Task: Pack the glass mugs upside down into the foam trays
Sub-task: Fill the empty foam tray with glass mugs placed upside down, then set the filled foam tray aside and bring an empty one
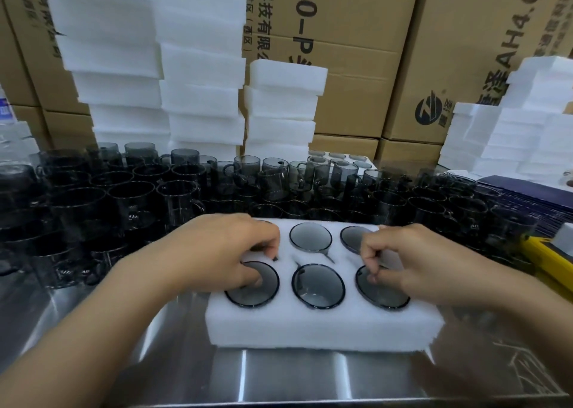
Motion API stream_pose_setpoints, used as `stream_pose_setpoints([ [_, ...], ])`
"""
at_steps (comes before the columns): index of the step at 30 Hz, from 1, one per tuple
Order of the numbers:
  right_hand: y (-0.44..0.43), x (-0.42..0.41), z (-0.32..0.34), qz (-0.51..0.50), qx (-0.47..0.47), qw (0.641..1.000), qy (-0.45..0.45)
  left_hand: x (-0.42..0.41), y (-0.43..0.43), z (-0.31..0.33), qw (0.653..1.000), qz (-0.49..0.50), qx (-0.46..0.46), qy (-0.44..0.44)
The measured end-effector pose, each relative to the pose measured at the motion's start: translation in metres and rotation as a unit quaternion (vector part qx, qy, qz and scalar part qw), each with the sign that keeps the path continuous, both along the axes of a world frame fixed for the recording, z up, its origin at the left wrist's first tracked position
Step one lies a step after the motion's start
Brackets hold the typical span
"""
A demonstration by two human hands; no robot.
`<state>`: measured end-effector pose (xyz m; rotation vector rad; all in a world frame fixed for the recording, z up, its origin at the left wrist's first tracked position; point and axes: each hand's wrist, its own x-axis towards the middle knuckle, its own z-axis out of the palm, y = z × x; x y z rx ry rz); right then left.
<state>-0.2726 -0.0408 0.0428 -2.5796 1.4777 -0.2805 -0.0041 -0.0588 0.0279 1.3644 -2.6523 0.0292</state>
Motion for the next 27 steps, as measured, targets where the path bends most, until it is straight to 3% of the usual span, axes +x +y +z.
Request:
stream_pose_setpoints([
  [6,0.004,-0.009,0.037,0.013,-0.033,0.998,-0.06,0.004,0.004,0.031,0.992,-0.038,-0.109,0.046],
  [15,-0.023,-0.016,0.082,-0.019,-0.098,0.995,-0.011,-0.013,-0.026,0.071,0.991,-0.014,-0.115,0.065],
  [20,-0.02,-0.027,0.107,0.025,-0.187,0.982,-0.028,-0.015,-0.051,0.101,0.985,-0.016,-0.094,0.144],
  [24,-0.011,-0.025,0.099,0.058,-0.333,0.934,0.112,-0.018,-0.064,0.115,0.986,-0.003,-0.058,0.159],
  [27,-0.021,-0.021,0.086,0.005,-0.336,0.923,0.187,-0.026,-0.075,0.121,0.987,0.013,-0.049,0.153],
])
